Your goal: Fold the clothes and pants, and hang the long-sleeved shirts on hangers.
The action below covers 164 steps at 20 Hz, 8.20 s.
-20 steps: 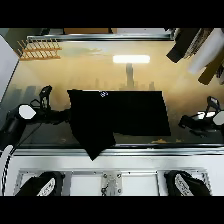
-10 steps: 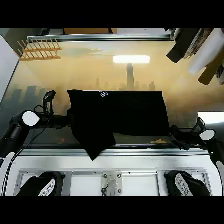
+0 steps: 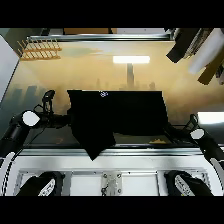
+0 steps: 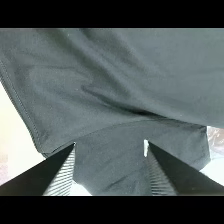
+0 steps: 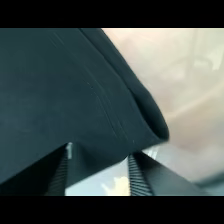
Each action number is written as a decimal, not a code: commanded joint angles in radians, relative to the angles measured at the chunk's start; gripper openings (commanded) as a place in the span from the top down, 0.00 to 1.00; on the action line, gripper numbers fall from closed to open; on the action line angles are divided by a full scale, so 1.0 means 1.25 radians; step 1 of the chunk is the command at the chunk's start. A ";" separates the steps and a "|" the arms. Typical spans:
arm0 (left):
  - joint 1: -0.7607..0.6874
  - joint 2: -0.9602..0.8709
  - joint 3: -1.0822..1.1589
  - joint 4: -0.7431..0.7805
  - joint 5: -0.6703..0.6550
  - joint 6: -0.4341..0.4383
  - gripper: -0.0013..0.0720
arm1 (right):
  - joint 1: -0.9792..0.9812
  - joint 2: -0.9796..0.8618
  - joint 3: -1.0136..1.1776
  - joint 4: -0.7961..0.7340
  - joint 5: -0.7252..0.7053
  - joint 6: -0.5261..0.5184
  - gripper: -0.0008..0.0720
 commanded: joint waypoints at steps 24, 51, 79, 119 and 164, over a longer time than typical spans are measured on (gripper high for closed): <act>-0.152 -0.085 -0.273 -0.129 0.099 -0.143 0.37 | 0.037 -0.020 0.001 -0.008 -0.026 -0.036 0.98; 0.005 -0.087 0.130 -0.003 -0.172 0.007 0.97 | 0.033 -0.128 0.501 -0.244 0.503 -0.069 0.98; -0.077 -0.634 0.764 -0.001 -0.232 0.023 0.97 | -0.140 -0.436 0.714 -0.091 0.382 -0.322 0.08; -0.450 -1.033 1.068 -0.172 -0.079 -0.024 0.97 | 0.227 -0.463 1.224 -0.138 0.728 -0.191 0.98; -0.051 -0.464 0.633 -0.075 -0.087 0.067 0.97 | 0.232 -0.534 0.704 0.151 0.279 -0.202 0.14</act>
